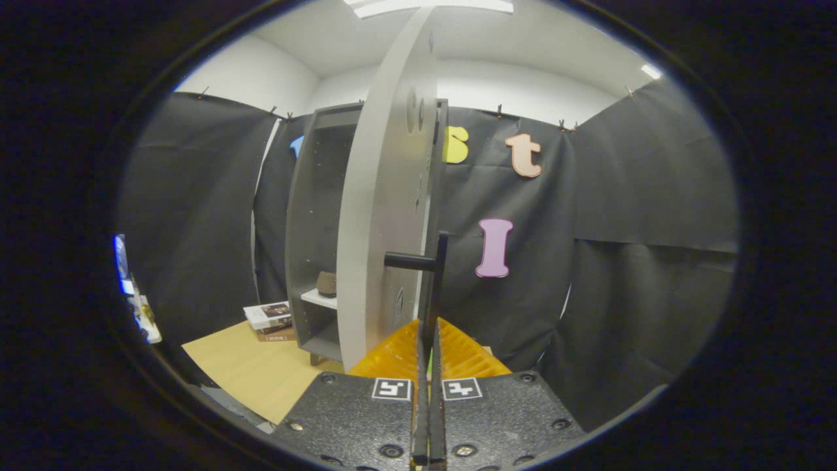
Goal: Open the shoe cabinet door, grab the shoes and put them into the shoe cabinet, then close the shoe cabinet door.
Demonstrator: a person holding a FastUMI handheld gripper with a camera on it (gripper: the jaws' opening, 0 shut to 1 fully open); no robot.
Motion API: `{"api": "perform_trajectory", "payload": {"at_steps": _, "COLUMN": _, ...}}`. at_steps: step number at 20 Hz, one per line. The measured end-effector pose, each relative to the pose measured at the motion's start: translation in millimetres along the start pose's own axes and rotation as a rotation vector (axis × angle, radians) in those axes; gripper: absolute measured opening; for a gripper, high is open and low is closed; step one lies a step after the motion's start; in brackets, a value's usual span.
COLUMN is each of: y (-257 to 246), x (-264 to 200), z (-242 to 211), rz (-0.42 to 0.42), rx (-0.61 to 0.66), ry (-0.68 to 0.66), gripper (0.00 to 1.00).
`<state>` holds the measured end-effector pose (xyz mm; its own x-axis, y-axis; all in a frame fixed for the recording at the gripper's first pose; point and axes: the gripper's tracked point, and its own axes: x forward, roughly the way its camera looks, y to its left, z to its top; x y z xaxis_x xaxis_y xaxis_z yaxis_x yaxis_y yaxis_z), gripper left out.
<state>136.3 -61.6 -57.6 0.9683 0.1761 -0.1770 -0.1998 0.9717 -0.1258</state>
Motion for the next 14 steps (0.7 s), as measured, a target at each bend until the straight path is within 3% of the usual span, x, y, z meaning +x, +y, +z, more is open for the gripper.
{"api": "perform_trajectory", "payload": {"at_steps": 4, "y": 1.3, "x": -30.7, "z": -9.7, "rz": -0.121, "rx": -0.057, "ry": -0.009, "gripper": 0.06}}
{"api": "perform_trajectory", "payload": {"at_steps": 6, "y": 23.7, "x": -58.8, "z": -11.0, "rz": -0.114, "rx": -0.082, "ry": -0.059, "gripper": 0.11}}
{"api": "perform_trajectory", "payload": {"at_steps": 7, "y": 33.3, "x": -72.8, "z": -8.5, "rz": -0.132, "rx": -0.079, "ry": -0.09, "gripper": 0.19}}
{"api": "perform_trajectory", "payload": {"at_steps": 10, "y": 51.6, "x": -105.2, "z": -22.8, "rz": -0.241, "rx": -0.006, "ry": -0.128, "gripper": 0.92}}
{"api": "perform_trajectory", "payload": {"at_steps": 11, "y": 67.8, "x": -110.7, "z": -24.2, "rz": -0.229, "rx": 0.009, "ry": -0.157, "gripper": 1.0}}
{"api": "perform_trajectory", "payload": {"at_steps": 14, "y": 118.5, "x": -110.6, "z": -43.4, "rz": -0.171, "rx": 0.036, "ry": -0.174, "gripper": 1.0}}
